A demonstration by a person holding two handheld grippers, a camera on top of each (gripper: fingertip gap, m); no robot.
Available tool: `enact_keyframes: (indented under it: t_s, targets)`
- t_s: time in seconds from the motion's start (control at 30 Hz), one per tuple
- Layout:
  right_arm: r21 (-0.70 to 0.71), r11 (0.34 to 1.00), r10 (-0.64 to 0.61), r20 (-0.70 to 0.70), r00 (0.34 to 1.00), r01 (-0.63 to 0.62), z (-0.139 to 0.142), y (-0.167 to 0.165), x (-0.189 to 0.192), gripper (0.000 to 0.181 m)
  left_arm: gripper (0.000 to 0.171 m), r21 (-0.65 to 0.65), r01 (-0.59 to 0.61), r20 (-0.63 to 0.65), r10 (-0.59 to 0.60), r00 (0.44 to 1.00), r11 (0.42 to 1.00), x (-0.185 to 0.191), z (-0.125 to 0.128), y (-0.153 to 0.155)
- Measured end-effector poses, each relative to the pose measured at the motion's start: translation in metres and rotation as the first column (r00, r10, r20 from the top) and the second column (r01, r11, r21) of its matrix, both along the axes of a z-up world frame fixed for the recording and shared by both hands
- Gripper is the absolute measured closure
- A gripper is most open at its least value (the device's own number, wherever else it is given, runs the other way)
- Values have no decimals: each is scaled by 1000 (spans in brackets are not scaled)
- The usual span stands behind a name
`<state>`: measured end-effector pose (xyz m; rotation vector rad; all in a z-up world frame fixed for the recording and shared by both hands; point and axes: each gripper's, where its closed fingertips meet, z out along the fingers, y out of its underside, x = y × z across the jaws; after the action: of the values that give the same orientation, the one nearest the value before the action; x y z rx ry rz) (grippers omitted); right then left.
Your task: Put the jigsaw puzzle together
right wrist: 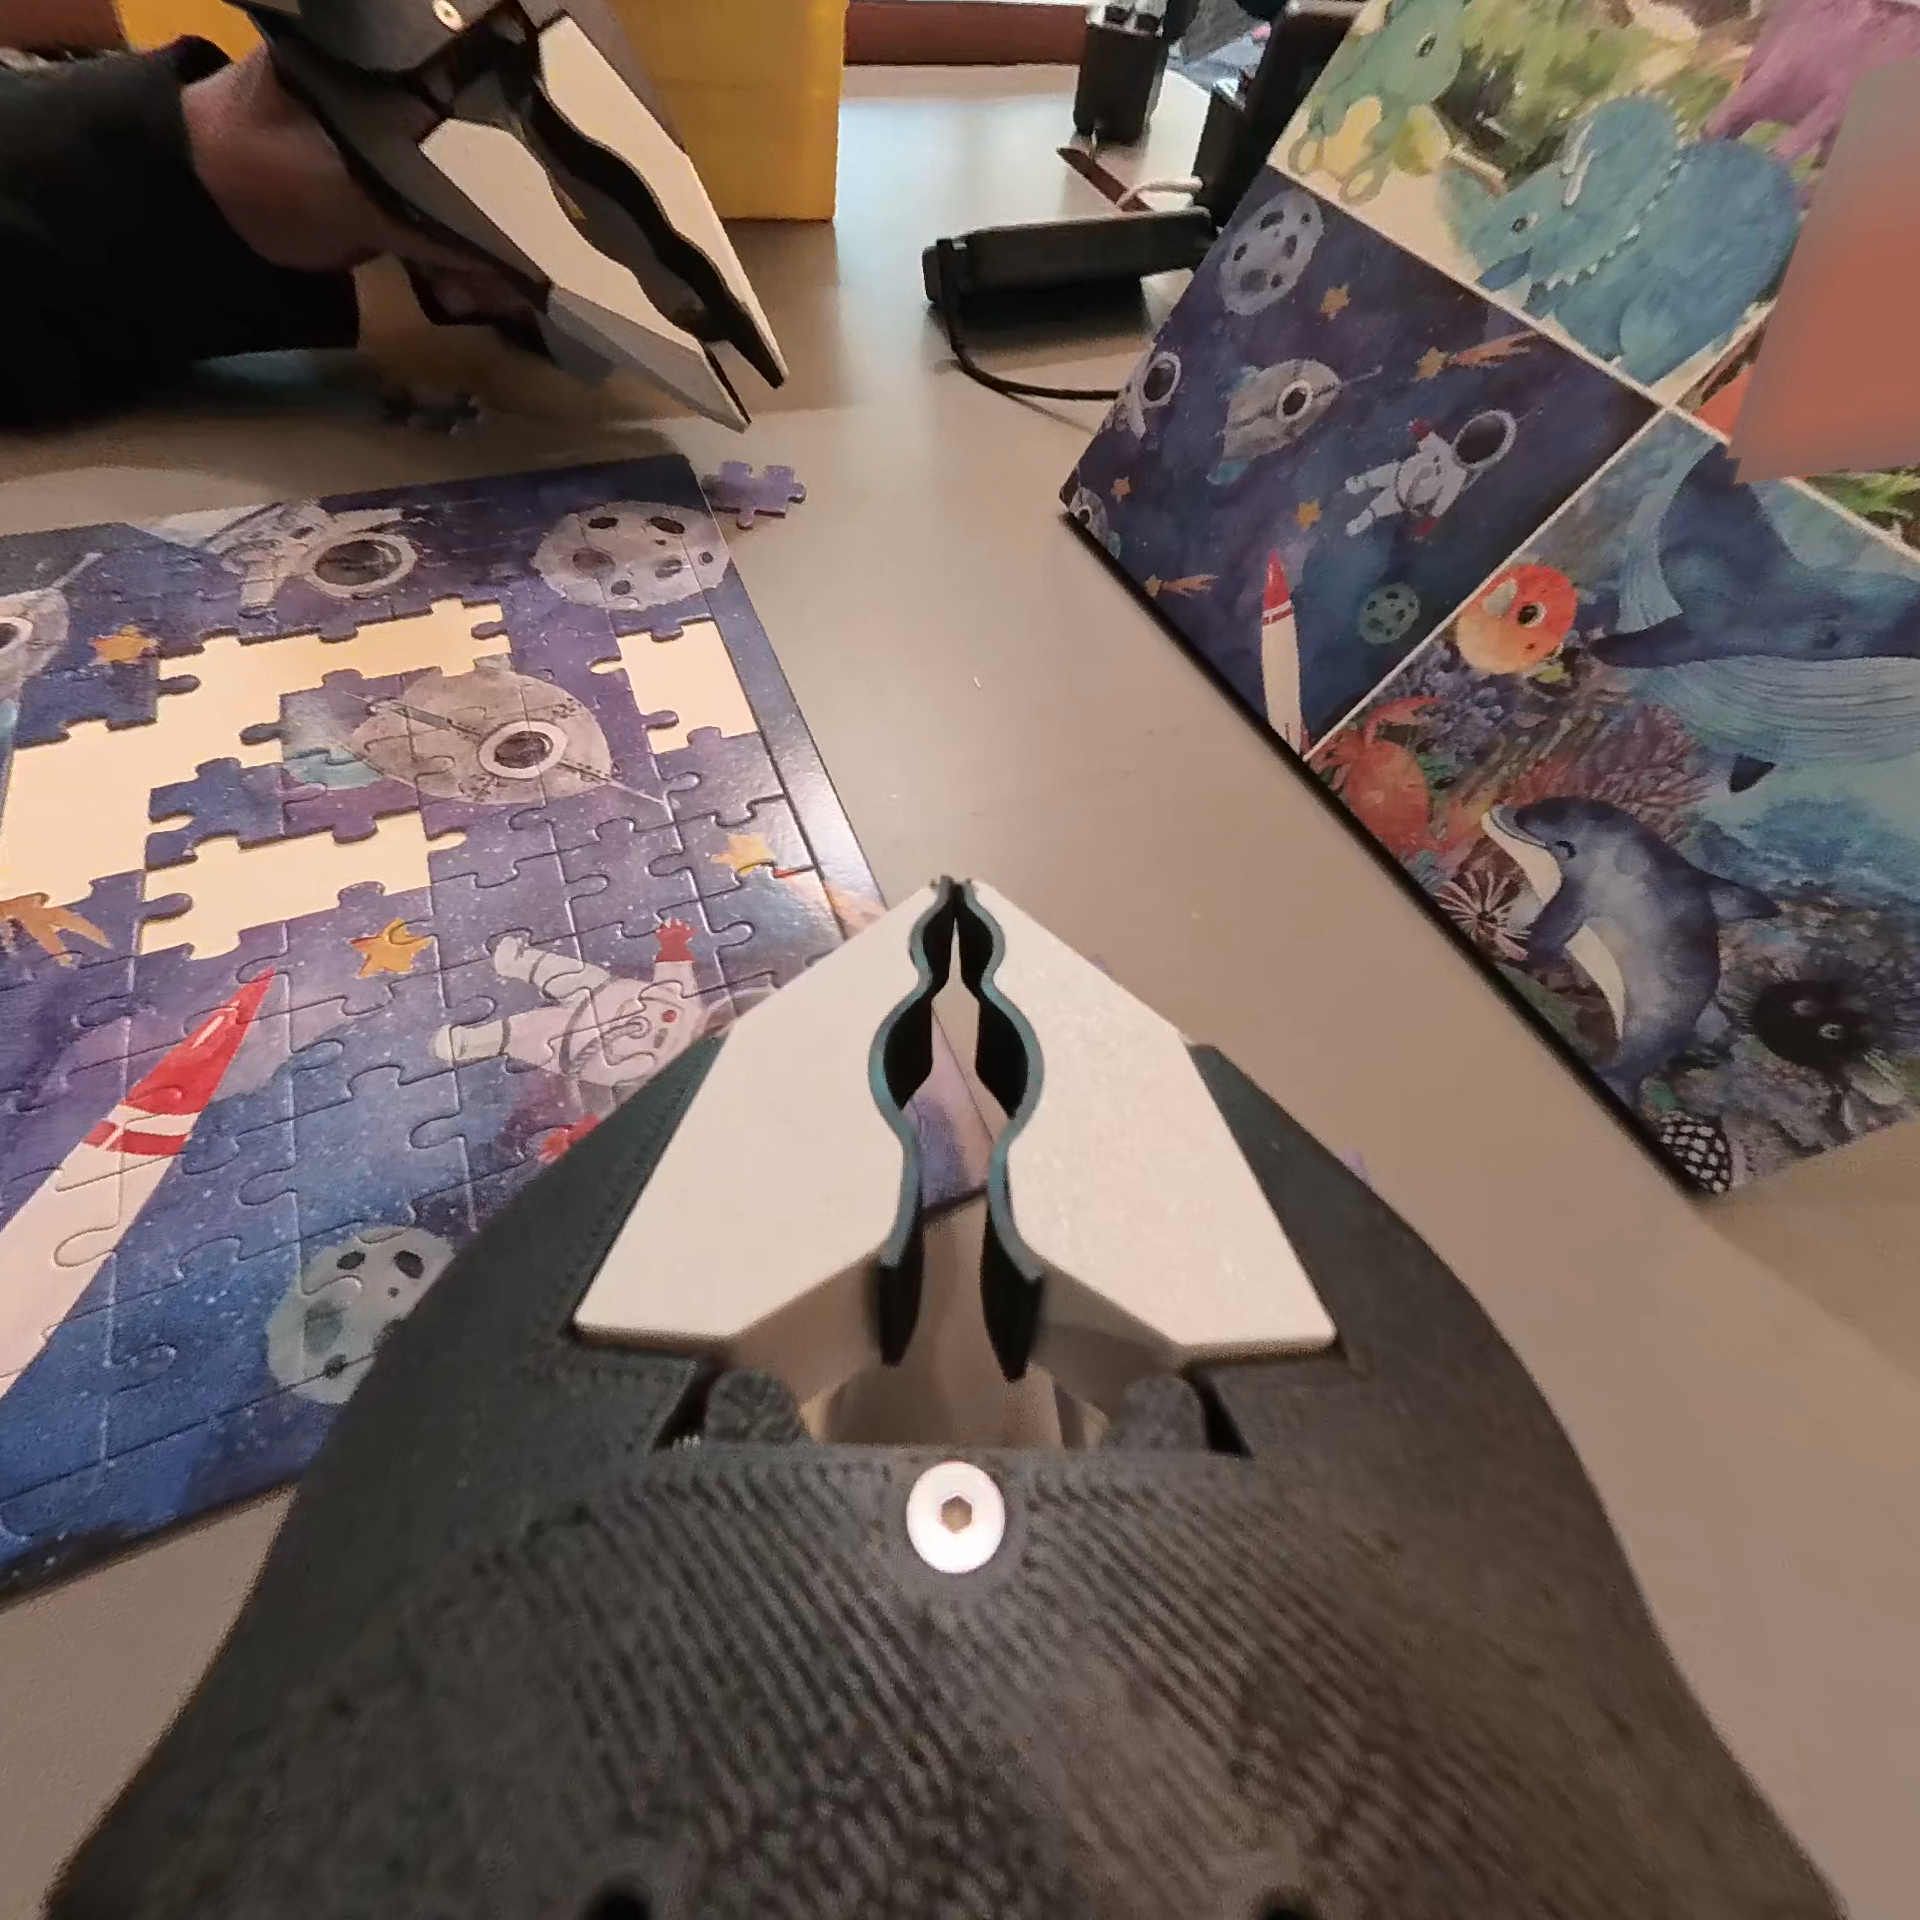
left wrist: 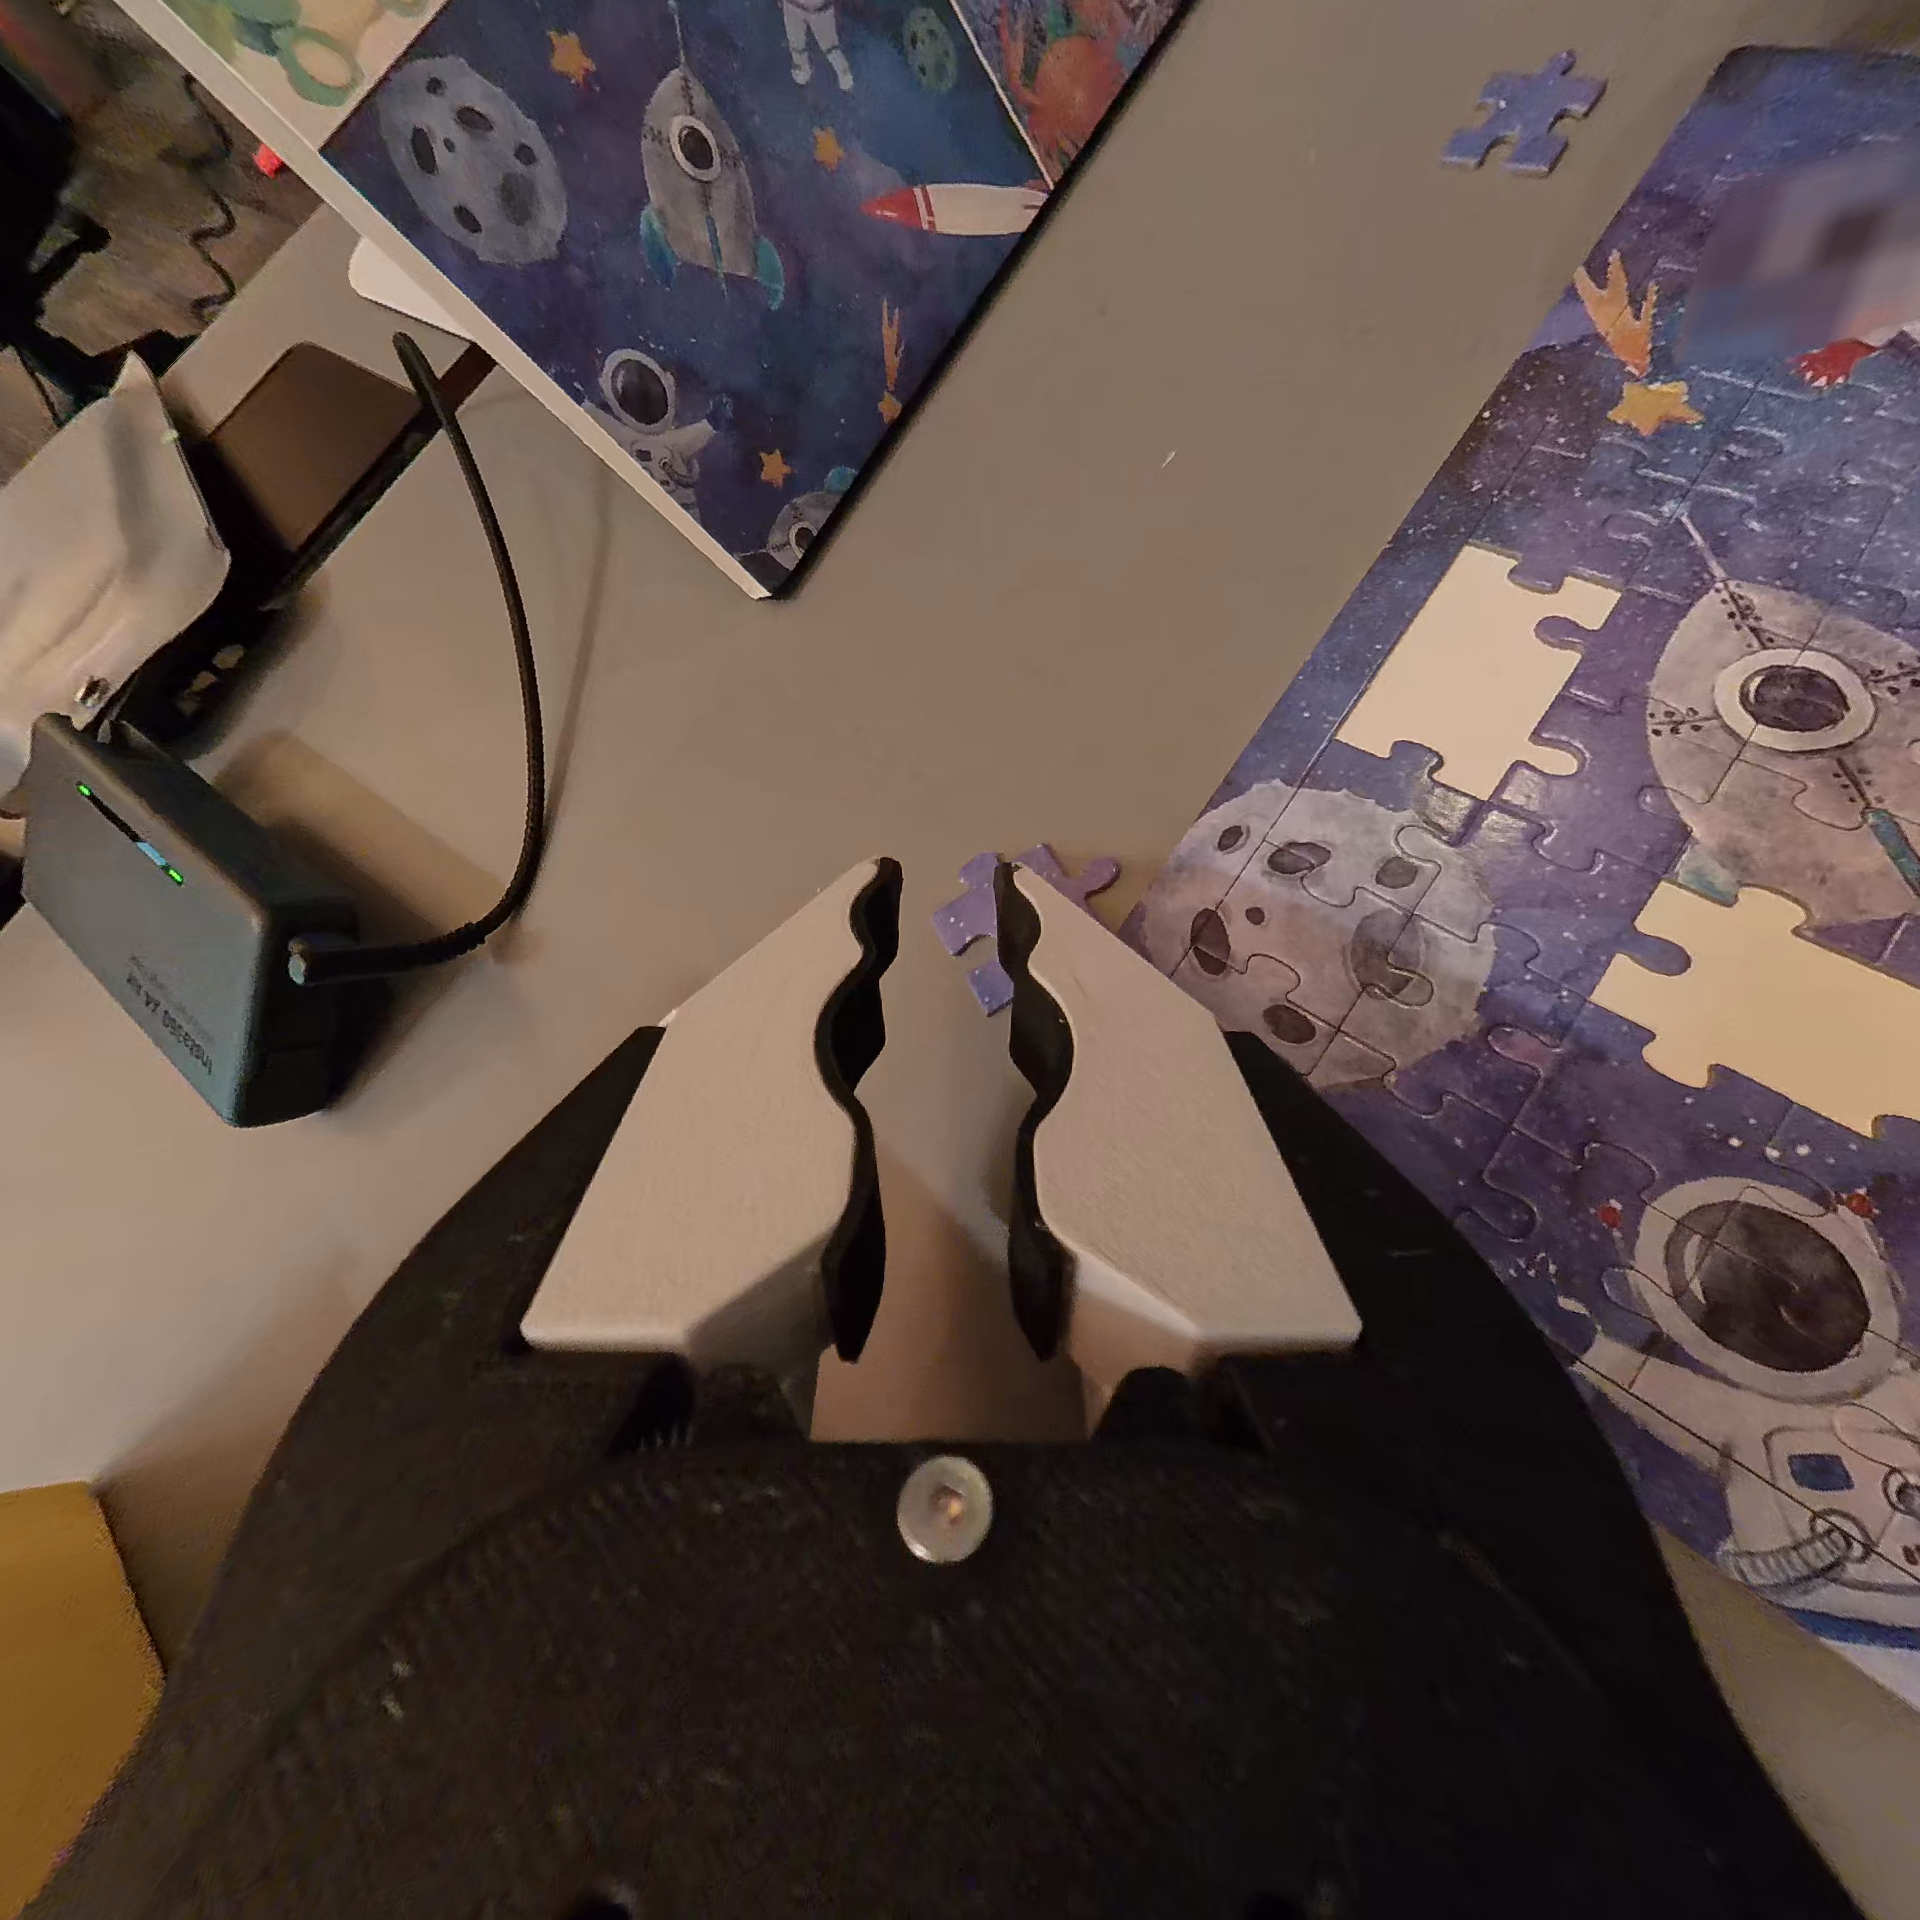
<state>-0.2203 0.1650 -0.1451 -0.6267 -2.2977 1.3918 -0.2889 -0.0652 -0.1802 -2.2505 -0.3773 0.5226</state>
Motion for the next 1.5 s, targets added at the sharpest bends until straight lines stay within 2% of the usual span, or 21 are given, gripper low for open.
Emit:
enact_keyframes:
  t_s: [0.33, 0.43, 0.53, 0.63, 0.77, 0.9, 0.97, 1.07, 1.17, 1.27, 1.37, 1.43, 1.5]
  targets:
    - [55, 997, -52, 55, 997, 49, -18, 2, -8, 181, 162, -70, -41, -49, 38, 998, 997, -6, -5, -6]
    - [50, 997, -66, 50, 997, 63, -17, -1, -8, 181, 165, -60, -72, -24, 71, 997, 996, -9, -4, -11]
    - [49, 997, -69, 41, 997, 67, -15, -7, -8, 181, 157, -83, -83, 55, 88, 995, 993, -7, -12, -15]
    - [79, 995, -67, 29, 997, 65, -18, -10, -7, 181, 152, -93, -55, 79, 62, 995, 994, -1, -16, -12]
    - [127, 990, -68, 26, 997, 64, -24, -11, -7, 181, 143, -50, -28, 139, 35, 990, 998, 5, -17, -3]
    - [140, 987, -84, 44, 996, 77, -28, -7, -9, 181, 133, -18, -38, 145, 40, 989, 999, 4, -15, -1]
    - [136, 987, -95, 49, 994, 87, -25, -3, -9, 172, 127, 25, -33, 157, 29, 987, 999, 6, -10, 3]
    - [113, 990, -89, 70, 994, 80, -18, 3, -6, 143, 97, 95, -14, 217, -7, 976, 995, 15, -3, 13]
    - [158, 982, -114, 69, 991, 102, -14, 5, -3, 122, 83, 113, 5, 212, -29, 977, 994, 29, 10, 25]
    - [213, 969, -131, 10, 991, 126, -4, -16, 7, 103, 61, 49, 24, 126, -30, 992, 999, 55, 28, 42]
    - [297, 941, -141, -95, 985, 164, 10, -42, 27, 91, 32, -25, 36, 88, -34, 996, 999, 89, 34, 52]
    - [304, 939, -121, -145, 982, 160, 18, -63, 47, 80, 21, -44, 35, 77, -31, 997, 998, 111, 37, 51]
    - [294, 950, -69, -130, 989, 105, 17, -87, 73, 64, 13, -51, 45, 80, -41, 996, 998, 134, 36, 47]
